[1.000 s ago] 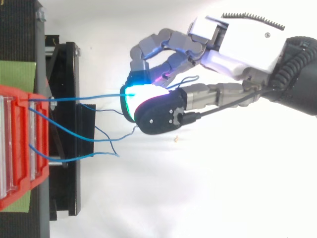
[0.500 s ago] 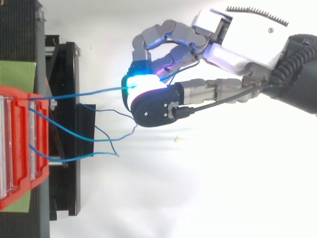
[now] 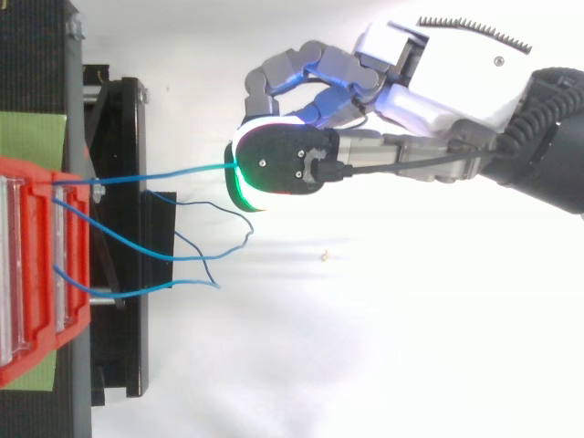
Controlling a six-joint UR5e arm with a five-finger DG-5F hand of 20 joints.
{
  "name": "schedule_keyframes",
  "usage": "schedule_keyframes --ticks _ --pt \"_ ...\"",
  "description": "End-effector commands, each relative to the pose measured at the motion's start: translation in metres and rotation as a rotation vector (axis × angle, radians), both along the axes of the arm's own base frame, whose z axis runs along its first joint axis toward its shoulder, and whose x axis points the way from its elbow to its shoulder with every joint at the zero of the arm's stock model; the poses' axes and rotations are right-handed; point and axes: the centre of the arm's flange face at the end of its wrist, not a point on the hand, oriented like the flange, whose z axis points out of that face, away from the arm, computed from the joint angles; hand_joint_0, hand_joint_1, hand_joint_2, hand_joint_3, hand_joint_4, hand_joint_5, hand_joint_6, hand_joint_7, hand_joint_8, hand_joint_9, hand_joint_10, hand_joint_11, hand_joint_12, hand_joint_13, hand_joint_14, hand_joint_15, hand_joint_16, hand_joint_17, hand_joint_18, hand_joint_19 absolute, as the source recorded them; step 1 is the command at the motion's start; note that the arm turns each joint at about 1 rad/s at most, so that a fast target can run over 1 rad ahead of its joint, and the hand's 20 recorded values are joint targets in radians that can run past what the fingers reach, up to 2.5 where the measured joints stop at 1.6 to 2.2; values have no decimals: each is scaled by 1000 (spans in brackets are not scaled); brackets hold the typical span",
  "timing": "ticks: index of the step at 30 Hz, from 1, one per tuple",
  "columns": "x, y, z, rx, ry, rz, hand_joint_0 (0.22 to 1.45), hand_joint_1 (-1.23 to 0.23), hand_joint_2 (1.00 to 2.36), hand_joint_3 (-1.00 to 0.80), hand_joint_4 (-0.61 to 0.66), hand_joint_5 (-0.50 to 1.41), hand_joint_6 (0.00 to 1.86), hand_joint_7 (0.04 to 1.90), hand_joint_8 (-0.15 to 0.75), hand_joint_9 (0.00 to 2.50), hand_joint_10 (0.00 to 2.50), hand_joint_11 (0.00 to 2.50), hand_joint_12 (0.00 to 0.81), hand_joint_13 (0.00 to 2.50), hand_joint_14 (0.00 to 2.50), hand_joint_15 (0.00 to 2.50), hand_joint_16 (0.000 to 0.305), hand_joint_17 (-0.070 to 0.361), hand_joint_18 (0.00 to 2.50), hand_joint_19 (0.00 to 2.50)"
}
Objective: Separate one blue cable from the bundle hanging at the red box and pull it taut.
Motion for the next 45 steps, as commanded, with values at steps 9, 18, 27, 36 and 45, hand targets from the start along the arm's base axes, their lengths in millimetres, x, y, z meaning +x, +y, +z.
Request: schedule_keyframes --ticks 9,18,27,36,45 --pt "0 5 0 0 1 2 588 -674 1021 -197 189 -197 844 1166 370 1042 22 791 384 766 17 444 48 108 684 525" --pt "1 8 0 4 -2 6 647 -796 1014 -309 172 -215 878 1111 359 983 23 844 381 765 17 436 48 109 712 496" --pt "0 9 -1 12 -6 1 689 -827 1002 -473 172 -214 883 1071 353 991 24 855 377 774 18 430 48 108 732 474" --pt "3 7 -10 46 -27 -27 745 -869 1000 -500 154 -214 887 1093 345 989 22 842 374 791 16 412 46 103 757 428" --pt "12 12 -29 120 -76 -28 692 -839 1000 -500 173 -212 885 1110 354 1010 20 858 372 796 16 426 45 101 747 444"
